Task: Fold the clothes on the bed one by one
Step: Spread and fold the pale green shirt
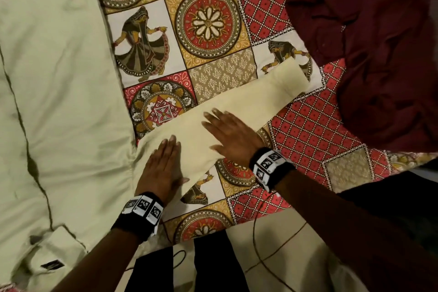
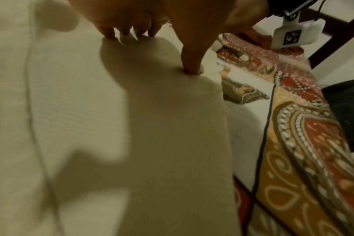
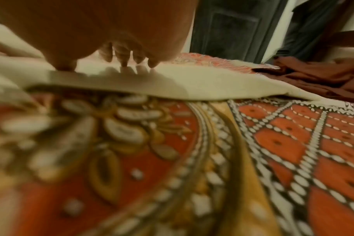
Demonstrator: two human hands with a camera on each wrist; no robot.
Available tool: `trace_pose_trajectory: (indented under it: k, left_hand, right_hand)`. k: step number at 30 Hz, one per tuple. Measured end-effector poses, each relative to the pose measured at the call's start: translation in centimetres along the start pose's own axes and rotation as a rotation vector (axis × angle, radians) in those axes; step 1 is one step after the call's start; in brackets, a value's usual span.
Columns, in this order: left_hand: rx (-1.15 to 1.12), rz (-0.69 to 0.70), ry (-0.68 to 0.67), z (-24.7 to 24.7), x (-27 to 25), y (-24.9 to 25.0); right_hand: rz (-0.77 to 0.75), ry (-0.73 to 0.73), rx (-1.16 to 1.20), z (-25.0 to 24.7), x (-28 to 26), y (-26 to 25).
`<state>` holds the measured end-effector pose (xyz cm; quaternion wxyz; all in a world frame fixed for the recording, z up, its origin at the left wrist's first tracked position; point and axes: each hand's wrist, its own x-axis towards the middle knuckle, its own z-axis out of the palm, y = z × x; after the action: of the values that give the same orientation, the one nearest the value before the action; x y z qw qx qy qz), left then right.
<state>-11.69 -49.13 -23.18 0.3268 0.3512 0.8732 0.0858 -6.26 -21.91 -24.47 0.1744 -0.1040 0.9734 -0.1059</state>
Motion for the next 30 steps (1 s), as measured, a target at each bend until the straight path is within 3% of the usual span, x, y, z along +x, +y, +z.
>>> trace_pose_trajectory:
  k: [3,10,13,16,20,22,25,27,30]
  left_hand:
    - [0.076,-0.07,-0.071,0.1,0.2,-0.4]
    - [0.161,-0.141,-0.151,-0.8,0.9,-0.3]
    - [0.185,-0.136,-0.159,-1.6,1.8,0.0]
    - [0.175,-0.103,-0.164,-2.1,1.8,0.1]
    - [0.036,-0.016,-0.021,-2.6,-0.5,-0.2]
    - [-0.006,-0.057,0.085,-2.6,-2.4,-1.1]
    - [0.002,-0.145,0.074,-1.3,-4.5,-3.4]
    - [0.005,-0.183,-0.001,-0.9,-4.9,-4.8]
    - [0.089,-0.251,-0.093,-1.8,-3.4,-6.2]
  right_hand:
    - [0.022,-0.028,0.006,0.6,-1.0,5.1]
    - [0.494,0.036,-0.008,-2.6,-6.7,18.7]
    - [0.607,0.09,0.063,-3.2,-8.3,20.4]
    - [0.543,0.186,0.087,-3.8,-7.4,16.8]
    - [0.489,0.388,0.234,-3.5,-4.0,5.3]
    - [0.457,0.325,0.365,-2.8,-1.5,-1.9]
    - [0.221,0.172,0.332,0.2,1.9,-11.1]
    - [0.109,0.11,0.252,2.4,3.6,-14.2]
    - [0.133,0.065,0.172,4.0,4.1,-14.4]
